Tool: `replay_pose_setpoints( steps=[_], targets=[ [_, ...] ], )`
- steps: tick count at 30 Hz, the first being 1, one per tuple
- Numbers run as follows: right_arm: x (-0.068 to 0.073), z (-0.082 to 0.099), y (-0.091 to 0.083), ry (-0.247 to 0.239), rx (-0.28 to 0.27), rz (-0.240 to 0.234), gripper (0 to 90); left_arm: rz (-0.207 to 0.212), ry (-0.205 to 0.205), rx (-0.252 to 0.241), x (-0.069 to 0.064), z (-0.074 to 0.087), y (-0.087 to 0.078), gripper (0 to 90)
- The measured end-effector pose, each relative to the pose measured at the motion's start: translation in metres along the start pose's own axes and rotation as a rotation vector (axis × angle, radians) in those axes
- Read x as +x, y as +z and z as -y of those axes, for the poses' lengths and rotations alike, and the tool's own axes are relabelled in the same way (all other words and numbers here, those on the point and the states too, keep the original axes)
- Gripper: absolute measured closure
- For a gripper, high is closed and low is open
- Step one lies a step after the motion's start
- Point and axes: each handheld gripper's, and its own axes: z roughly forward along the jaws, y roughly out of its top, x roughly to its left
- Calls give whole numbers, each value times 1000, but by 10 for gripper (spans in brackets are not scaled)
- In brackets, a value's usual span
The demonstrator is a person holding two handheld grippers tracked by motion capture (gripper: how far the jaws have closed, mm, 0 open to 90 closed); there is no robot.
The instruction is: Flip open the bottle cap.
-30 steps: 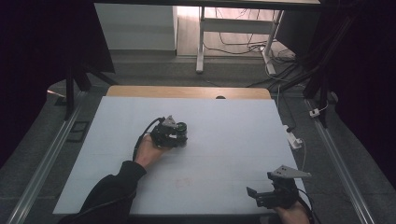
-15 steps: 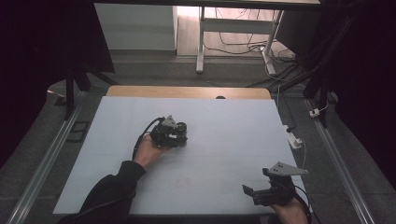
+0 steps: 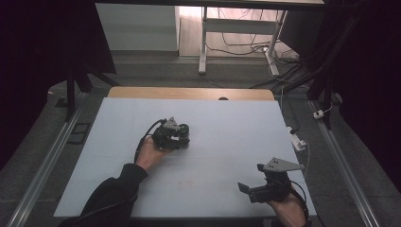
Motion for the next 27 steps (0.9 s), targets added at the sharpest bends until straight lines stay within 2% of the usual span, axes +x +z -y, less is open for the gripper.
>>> replay_pose_setpoints(
  steps=[9,19,27],
  targets=[
    [3,-19,18,-7,-28,-84,0,1,0,-6,0,1,0,534],
    [10,-41,36,-25,-36,-131,0,2,-2,3,0,0,0,534],
    [12,-53,51,-47,-32,-144,0,1,-4,9,0,-1,0,534]
  ],
)
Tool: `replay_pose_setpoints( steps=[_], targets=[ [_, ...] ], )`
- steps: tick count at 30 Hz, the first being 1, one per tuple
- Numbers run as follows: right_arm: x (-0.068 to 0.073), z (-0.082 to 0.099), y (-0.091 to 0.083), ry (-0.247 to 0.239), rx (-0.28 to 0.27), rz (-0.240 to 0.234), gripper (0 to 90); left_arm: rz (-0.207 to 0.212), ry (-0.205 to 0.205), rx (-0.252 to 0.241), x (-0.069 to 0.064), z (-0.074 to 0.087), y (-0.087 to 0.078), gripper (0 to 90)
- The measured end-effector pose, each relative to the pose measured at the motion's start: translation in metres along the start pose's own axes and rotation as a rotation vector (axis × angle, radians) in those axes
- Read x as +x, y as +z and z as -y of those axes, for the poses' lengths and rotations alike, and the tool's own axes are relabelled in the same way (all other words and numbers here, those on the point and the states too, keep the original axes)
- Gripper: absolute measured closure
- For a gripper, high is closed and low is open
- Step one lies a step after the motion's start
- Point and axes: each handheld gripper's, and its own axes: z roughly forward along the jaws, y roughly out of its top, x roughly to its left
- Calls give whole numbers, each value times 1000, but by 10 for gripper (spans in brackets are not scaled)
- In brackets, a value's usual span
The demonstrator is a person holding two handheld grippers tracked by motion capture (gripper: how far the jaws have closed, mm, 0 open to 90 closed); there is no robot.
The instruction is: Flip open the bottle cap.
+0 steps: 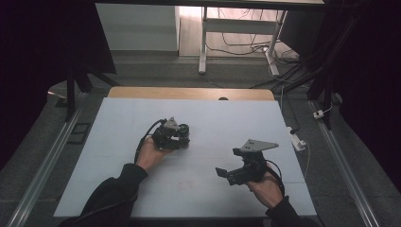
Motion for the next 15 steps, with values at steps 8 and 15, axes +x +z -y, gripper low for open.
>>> replay_pose_setpoints(
  steps=[8,15],
  targets=[
    [0,-11,16,-16,13,11,0,-2,-1,3,0,0,0,534],
    [4,-21,30,-27,28,30,0,-2,-1,4,0,0,0,534]
  ],
)
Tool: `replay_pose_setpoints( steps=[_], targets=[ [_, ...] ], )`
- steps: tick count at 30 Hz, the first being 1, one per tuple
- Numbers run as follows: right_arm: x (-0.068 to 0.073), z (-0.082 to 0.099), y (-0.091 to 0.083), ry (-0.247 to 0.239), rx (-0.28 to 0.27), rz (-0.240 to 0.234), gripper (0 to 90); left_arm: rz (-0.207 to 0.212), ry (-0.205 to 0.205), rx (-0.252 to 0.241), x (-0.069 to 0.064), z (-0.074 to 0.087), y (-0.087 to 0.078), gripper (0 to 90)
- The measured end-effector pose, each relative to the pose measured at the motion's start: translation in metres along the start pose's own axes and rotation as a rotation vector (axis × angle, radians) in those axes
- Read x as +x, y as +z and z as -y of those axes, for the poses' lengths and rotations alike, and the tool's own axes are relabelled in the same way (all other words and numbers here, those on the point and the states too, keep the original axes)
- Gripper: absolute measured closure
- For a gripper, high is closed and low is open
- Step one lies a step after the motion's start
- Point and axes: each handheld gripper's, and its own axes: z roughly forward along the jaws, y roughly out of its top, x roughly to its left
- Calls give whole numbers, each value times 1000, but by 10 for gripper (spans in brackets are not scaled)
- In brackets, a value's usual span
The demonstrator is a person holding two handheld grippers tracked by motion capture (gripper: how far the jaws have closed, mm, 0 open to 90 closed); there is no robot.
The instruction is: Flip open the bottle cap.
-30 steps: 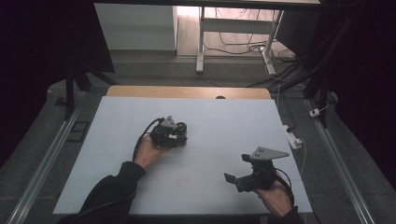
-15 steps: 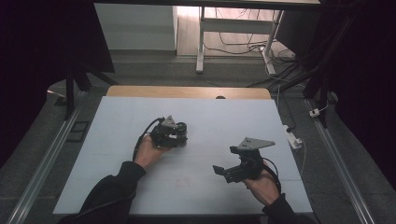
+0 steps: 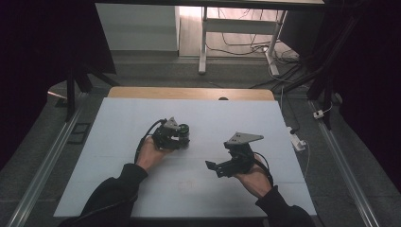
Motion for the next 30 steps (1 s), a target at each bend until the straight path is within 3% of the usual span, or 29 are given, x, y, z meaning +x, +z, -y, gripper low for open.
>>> replay_pose_setpoints(
  steps=[17,30],
  targets=[
    [-2,-21,41,-18,56,10,0,-2,-1,5,0,-1,0,534],
    [-8,-33,72,-13,67,26,0,-1,-1,8,0,-1,0,534]
  ],
)
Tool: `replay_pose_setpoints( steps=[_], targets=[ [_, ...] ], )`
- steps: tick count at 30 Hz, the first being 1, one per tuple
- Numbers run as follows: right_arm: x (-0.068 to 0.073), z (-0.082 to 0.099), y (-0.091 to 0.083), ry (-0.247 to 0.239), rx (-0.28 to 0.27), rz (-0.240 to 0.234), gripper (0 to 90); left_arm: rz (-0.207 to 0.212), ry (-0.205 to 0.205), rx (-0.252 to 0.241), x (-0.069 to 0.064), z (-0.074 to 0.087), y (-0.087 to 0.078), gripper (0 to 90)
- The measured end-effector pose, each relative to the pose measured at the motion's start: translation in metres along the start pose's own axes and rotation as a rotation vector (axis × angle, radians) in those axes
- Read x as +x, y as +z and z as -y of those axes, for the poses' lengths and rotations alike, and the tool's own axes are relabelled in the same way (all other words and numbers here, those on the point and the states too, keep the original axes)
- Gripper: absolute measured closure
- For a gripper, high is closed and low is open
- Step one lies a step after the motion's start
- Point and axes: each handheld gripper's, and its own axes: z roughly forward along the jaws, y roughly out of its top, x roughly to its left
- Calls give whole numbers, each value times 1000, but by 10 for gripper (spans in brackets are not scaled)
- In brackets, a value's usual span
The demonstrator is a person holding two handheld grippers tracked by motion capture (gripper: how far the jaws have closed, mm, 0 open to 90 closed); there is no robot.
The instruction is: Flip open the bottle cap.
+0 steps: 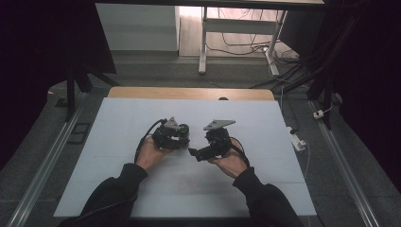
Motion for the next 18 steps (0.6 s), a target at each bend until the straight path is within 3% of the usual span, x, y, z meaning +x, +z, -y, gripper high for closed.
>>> replay_pose_setpoints(
  steps=[7,9,12,15,16,18],
  targets=[
    [-3,-2,11,-14,15,25,0,0,-1,2,0,0,0,534],
    [-4,-2,12,-28,9,25,56,-1,-1,2,0,0,0,535],
    [-6,-3,12,-44,0,15,210,-1,-2,1,0,0,0,535],
    [-7,-4,12,-43,-2,10,274,0,1,4,0,0,0,535],
    [-8,-5,13,-42,1,-9,362,0,0,4,0,0,0,535],
    [-8,-5,14,-43,4,-13,389,0,0,3,0,0,0,534]
  ],
)
